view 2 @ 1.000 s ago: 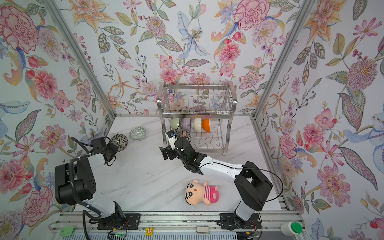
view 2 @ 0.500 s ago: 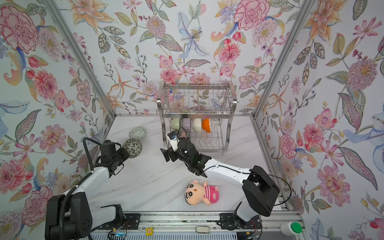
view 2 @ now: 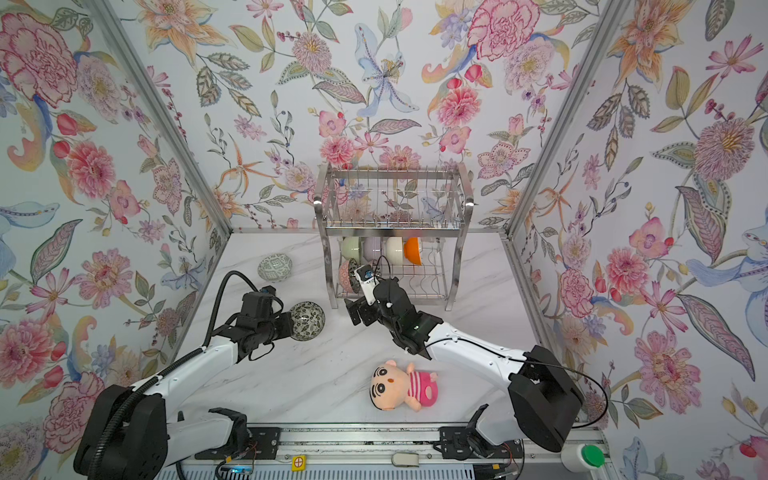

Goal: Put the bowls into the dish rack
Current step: 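Carry the black-leaf bowl toward the right gripper and set it down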

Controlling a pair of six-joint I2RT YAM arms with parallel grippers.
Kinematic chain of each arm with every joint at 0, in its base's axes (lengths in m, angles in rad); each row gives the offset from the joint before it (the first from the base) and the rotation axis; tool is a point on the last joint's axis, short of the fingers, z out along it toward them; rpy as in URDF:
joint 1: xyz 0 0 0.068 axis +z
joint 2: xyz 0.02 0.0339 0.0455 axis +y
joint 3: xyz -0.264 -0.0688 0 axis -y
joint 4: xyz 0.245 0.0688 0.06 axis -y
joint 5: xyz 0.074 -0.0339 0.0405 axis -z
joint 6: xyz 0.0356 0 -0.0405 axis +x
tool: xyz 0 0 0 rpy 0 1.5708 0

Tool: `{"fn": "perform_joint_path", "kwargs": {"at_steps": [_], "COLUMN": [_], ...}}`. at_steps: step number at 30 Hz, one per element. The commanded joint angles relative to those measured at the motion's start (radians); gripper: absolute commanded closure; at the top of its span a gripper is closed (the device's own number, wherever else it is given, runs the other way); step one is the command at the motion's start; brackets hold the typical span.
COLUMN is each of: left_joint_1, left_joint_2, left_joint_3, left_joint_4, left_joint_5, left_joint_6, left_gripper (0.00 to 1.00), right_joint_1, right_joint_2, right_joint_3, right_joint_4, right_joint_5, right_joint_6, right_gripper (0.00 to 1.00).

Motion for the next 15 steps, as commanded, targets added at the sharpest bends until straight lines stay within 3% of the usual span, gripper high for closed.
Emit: {"fn": "perform_joint_path", "kwargs": {"at_steps": [1,8,15], "left_joint_1": [-0.078,-0.246,-0.346], "left_joint_2": [0.037,0.222,0.369], "left_joint_3": [0.051,0.222,0.343], "left_joint_4": [0.004,-0.059,-0.099], "left_joint_5": [-0.034,-0.087,-0.093], "left_joint_6": [0.003,0.031,0.057], "left_gripper": [1.00,1.00,0.99], "right_joint_1": [-0.008,-0.014,-0.034], "right_joint_2": [-0.020,-0.036,-0.060], "right_joint_3": [-0.022,-0.042,-0.070], "right_joint_4": [-0.030,-0.058,-0.070], "right_joint_5": [0.017,0.028,0.038], "right_joint_6": [0.018,0.032,0.051], "right_gripper": [0.01,0.01,0.01]}}
